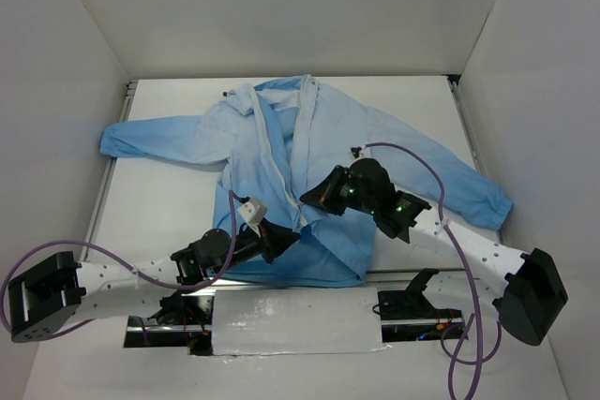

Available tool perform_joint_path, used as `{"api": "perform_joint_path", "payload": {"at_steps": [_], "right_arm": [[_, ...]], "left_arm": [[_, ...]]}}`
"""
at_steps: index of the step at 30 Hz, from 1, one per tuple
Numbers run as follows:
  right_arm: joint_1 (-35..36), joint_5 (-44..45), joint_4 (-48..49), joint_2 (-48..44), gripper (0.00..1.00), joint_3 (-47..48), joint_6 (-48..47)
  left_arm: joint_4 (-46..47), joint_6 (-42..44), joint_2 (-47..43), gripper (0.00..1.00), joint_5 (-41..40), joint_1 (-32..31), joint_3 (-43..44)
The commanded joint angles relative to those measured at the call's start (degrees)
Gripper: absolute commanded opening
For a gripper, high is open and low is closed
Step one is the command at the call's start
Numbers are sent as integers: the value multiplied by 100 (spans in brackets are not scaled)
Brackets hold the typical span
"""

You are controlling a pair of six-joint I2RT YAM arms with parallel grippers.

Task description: Zip up the jacket

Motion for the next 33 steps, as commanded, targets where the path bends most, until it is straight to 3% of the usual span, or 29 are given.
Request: {"api": "perform_joint_path", "payload": {"at_steps": [1,5,10,14,18,23,27,30,33], "right_arm": [[-311,692,1203,-415,0,-232,337],[224,743,1109,-1039,0,-691,890],[1226,2114,188,-1506,0,-1068,1576],[1884,2983,-630,-1463,0,-1237,2928],[2571,4440,-2209,-1024,0,-318,3598],[2651,4752,-4144,422,0,1448,4151],[2791,4848,-6382,1795,0,2932,4941],[2941,4945,-6951,2597,0,3735,4953],[2950,4831,-6741,2791,0,3879,4628]], "left_arm": [[-806,15,-112,0,419,-287,25],[-1360,-213,-86,0,-258,-287,288],[-1616,-310,-129,0,-593,-296,491],[-1589,-240,-121,0,-655,-305,535],[-1397,-239,-120,0,-532,-305,465],[-1439,-310,-270,0,-637,-305,473],[-2019,-354,-297,0,-901,-305,701],[-2170,-372,-296,0,-945,-314,763],[-2056,-424,-358,0,-901,-331,615]]}}
